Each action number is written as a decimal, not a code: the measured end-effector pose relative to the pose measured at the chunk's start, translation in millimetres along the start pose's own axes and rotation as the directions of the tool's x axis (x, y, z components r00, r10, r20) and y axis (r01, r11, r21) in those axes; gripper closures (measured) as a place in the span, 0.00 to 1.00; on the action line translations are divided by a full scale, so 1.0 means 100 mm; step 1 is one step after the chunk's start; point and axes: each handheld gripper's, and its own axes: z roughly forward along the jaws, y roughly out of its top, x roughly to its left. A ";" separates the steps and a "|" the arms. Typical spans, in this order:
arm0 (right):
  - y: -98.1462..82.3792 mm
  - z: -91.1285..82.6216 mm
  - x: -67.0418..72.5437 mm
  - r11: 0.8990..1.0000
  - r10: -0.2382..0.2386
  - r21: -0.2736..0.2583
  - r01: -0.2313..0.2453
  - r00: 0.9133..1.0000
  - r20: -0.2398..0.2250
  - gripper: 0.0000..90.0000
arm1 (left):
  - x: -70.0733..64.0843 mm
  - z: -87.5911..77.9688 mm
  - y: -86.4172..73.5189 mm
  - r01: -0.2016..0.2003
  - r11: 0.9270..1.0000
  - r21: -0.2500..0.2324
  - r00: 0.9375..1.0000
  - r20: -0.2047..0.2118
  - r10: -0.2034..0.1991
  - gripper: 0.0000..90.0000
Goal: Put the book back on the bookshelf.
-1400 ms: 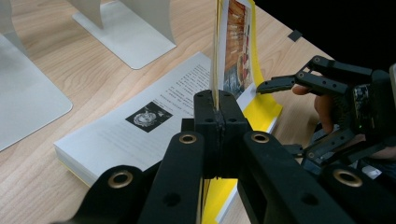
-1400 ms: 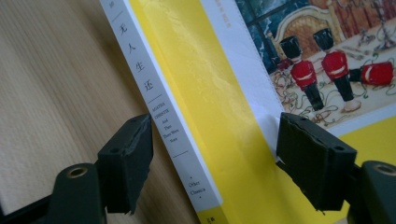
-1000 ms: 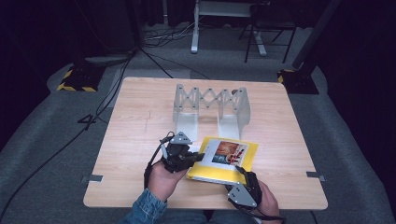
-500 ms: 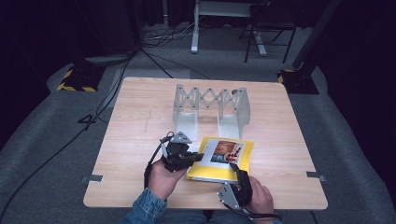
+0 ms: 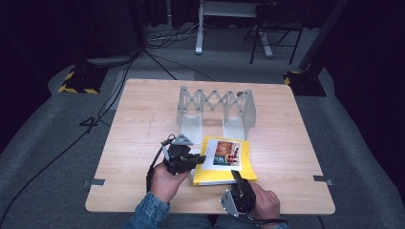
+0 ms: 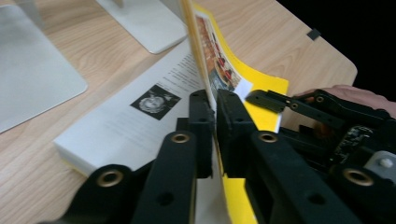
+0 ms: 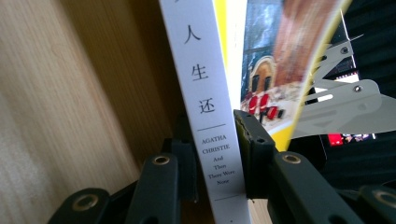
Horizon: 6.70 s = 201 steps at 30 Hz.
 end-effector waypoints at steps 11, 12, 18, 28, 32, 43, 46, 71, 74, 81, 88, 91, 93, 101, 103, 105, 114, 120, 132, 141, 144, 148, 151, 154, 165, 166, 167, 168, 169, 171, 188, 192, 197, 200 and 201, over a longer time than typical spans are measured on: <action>-0.01 -0.04 -0.13 0.998 0.046 -0.029 -0.047 0.998 -0.033 0.83 | 0.25 -0.19 -0.15 0.080 0.994 -0.078 0.997 -0.004 -0.081 0.59; -0.01 -0.04 -0.14 0.998 0.056 -0.032 -0.057 0.997 -0.045 0.83 | 0.27 -0.23 -0.16 0.080 0.993 -0.092 0.997 -0.014 -0.082 0.59; 0.01 -0.09 -0.24 0.993 0.104 -0.054 -0.107 0.993 -0.052 0.84 | 0.43 -0.43 -0.32 0.060 0.988 -0.141 0.990 -0.120 -0.077 0.53; 0.04 -0.19 -0.48 0.974 0.194 -0.103 -0.200 0.979 -0.064 0.85 | 0.75 -0.50 -0.70 0.057 0.998 -0.041 0.948 -0.312 -0.067 0.53; 0.04 -0.24 -0.61 0.960 0.241 -0.135 -0.247 0.969 -0.059 0.85 | 0.86 -0.49 -0.85 0.065 0.998 0.004 0.923 -0.379 -0.058 0.53; 0.06 -0.27 -0.86 0.917 0.345 -0.188 -0.352 0.936 -0.072 0.85 | 1.04 -0.49 -1.10 0.074 0.997 0.024 0.906 -0.420 -0.057 0.52; 0.07 -0.29 -0.97 0.893 0.386 -0.214 -0.395 0.919 -0.082 0.85 | 1.05 -0.51 -1.13 0.059 0.998 0.026 0.900 -0.434 -0.042 0.51; 0.06 0.02 -1.65 0.679 0.672 -0.268 -0.683 0.726 -0.148 0.85 | 1.05 -0.45 -1.16 0.014 1.000 -0.004 0.888 -0.459 -0.015 0.44; 0.03 0.06 -1.71 0.647 0.703 -0.280 -0.710 0.697 -0.144 0.85 | 1.05 -0.45 -1.16 0.014 1.000 -0.004 0.888 -0.459 -0.015 0.44; -0.04 0.21 -1.89 0.588 0.766 -0.263 -0.765 0.631 -0.120 0.85 | 1.06 -0.45 -1.16 0.021 1.000 -0.011 0.890 -0.455 -0.024 0.44; -0.10 0.37 -1.98 0.518 0.821 -0.250 -0.818 0.557 -0.124 0.85 | 1.07 -0.46 -1.16 0.028 0.999 -0.018 0.894 -0.446 -0.033 0.46; -0.09 0.46 -2.00 0.487 0.842 -0.236 -0.841 0.524 -0.131 0.85 | 1.06 -0.46 -1.16 0.026 0.999 -0.020 0.895 -0.444 -0.032 0.46; -0.08 0.51 -2.00 0.475 0.850 -0.225 -0.851 0.510 -0.132 0.85 | 1.06 -0.45 -1.16 0.029 0.999 -0.024 0.895 -0.444 -0.036 0.46; -0.01 0.70 -1.95 0.465 0.863 -0.189 -0.865 0.491 -0.122 0.85 | 1.06 -0.46 -1.16 0.024 0.999 -0.021 0.894 -0.446 -0.031 0.46; -0.01 0.72 -1.94 0.465 0.864 -0.182 -0.866 0.489 -0.121 0.85 | 1.05 -0.46 -1.16 0.022 1.000 -0.016 0.894 -0.447 -0.027 0.46; 0.02 0.77 -1.90 0.468 0.865 -0.168 -0.868 0.488 -0.116 0.85 | 1.05 -0.46 -1.17 0.015 1.000 -0.012 0.895 -0.446 -0.019 0.46; 0.06 0.90 -1.82 0.477 0.868 -0.135 -0.869 0.490 -0.085 0.85 | 1.03 -0.45 -1.17 0.013 1.000 -0.009 0.892 -0.452 -0.016 0.46; 0.04 0.94 -1.78 0.445 0.885 -0.140 -0.884 0.458 -0.077 0.85 | 1.03 -0.45 -1.17 0.011 1.000 -0.008 0.891 -0.453 -0.014 0.46; 0.14 1.01 -1.60 0.461 0.878 -0.141 -0.876 0.474 -0.072 0.84 | 1.03 -0.45 -1.17 0.013 1.000 -0.010 0.894 -0.448 -0.017 0.46; 0.12 1.07 -1.45 0.474 0.872 -0.112 -0.873 0.483 -0.080 0.84 | 1.03 -0.45 -1.17 0.014 1.000 -0.011 0.894 -0.449 -0.017 0.46; 0.13 1.09 -1.39 0.482 0.868 -0.096 -0.871 0.489 -0.084 0.84 | 1.03 -0.45 -1.17 0.015 1.000 -0.013 0.894 -0.448 -0.019 0.47; 0.12 1.12 -1.32 0.494 0.863 -0.074 -0.867 0.499 -0.084 0.84 | 1.03 -0.45 -1.17 0.014 1.000 -0.014 0.894 -0.448 -0.019 0.47; 0.08 1.15 -1.25 0.492 0.865 -0.056 -0.869 0.495 -0.083 0.84 | 1.03 -0.45 -1.17 0.018 1.000 -0.017 0.895 -0.445 -0.023 0.47; 0.04 1.19 -1.19 0.488 0.868 -0.029 -0.872 0.488 -0.088 0.84 | 1.03 -0.45 -1.17 0.017 1.000 -0.018 0.895 -0.445 -0.023 0.47; 0.02 1.24 -1.11 0.485 0.870 0.009 -0.875 0.481 -0.106 0.84 | 1.03 -0.45 -1.17 0.018 1.000 -0.017 0.896 -0.443 -0.023 0.47; 0.01 1.25 -1.10 0.491 0.867 0.018 -0.871 0.487 -0.104 0.83 | 1.03 -0.45 -1.17 0.017 1.000 -0.016 0.896 -0.443 -0.023 0.47; -0.01 1.27 -1.08 0.488 0.869 0.027 -0.873 0.482 -0.107 0.83 | 1.03 -0.45 -1.17 0.018 1.000 -0.017 0.896 -0.443 -0.023 0.47; -0.03 1.27 -1.06 0.478 0.874 0.014 -0.879 0.474 -0.106 0.83 | 1.04 -0.45 -1.17 0.019 1.000 -0.018 0.896 -0.443 -0.024 0.47; -0.04 1.27 -1.06 0.470 0.878 0.012 -0.883 0.466 -0.106 0.83 | 1.04 -0.45 -1.17 0.018 1.000 -0.017 0.896 -0.443 -0.024 0.47; -0.05 1.27 -1.07 0.468 0.879 0.015 -0.884 0.463 -0.110 0.83 | 1.04 -0.45 -1.17 0.019 1.000 -0.019 0.897 -0.442 -0.025 0.47; -0.05 1.04 -1.21 0.496 0.856 -0.048 -0.867 0.497 -0.142 0.63 | 1.04 -0.45 -1.16 0.021 1.000 -0.020 0.897 -0.440 -0.028 0.47; -0.08 0.90 -1.32 0.502 0.845 -0.078 -0.862 0.507 -0.168 0.61 | 1.04 -0.46 -1.17 0.021 1.000 -0.015 0.899 -0.437 -0.026 0.47; -0.19 0.72 -1.45 0.506 0.831 -0.086 -0.858 0.512 -0.220 0.60 | 1.06 -0.48 -1.18 0.035 0.999 -0.024 0.904 -0.426 -0.042 0.46; -0.27 0.59 -1.52 0.531 0.806 -0.078 -0.843 0.532 -0.260 0.58 | 1.06 -0.49 -1.19 0.031 0.999 -0.021 0.906 -0.421 -0.037 0.44; -0.29 0.56 -1.54 0.537 0.800 -0.074 -0.840 0.536 -0.270 0.57 | 1.06 -0.50 -1.20 0.026 0.999 -0.019 0.906 -0.422 -0.032 0.43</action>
